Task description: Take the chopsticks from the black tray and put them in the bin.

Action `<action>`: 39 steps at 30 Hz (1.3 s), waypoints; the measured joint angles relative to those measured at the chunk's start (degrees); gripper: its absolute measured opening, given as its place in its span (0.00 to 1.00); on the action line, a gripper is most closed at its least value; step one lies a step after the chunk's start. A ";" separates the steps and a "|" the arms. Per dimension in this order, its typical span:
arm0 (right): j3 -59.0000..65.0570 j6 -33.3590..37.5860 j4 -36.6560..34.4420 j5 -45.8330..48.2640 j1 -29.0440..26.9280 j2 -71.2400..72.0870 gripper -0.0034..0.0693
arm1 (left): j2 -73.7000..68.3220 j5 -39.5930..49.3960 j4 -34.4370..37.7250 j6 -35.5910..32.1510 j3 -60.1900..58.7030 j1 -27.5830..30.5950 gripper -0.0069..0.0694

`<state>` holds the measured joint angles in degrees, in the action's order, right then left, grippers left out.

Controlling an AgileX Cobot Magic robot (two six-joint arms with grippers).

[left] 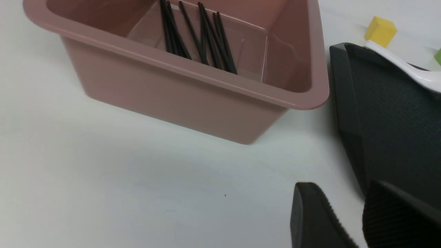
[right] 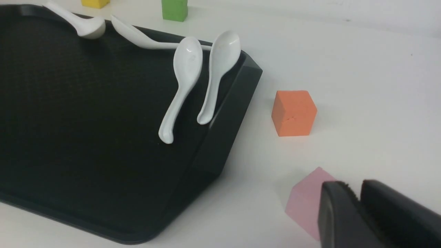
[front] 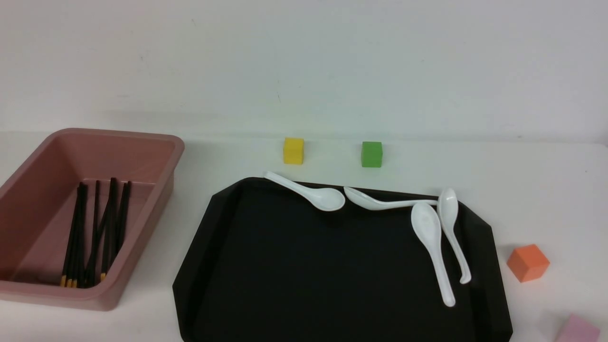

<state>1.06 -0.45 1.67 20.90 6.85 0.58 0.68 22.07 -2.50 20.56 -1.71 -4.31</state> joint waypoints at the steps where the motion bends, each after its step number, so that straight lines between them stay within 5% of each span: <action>1: 0.00 0.00 0.00 0.00 0.00 0.00 0.21 | 0.00 0.00 0.00 0.00 0.00 0.00 0.40; 39: 0.00 0.00 0.00 0.00 0.00 0.00 0.27 | 0.00 0.00 0.00 0.00 0.00 0.00 0.40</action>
<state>1.06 -0.45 1.67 20.90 6.85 0.58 0.68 22.07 -2.50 20.56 -1.71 -4.31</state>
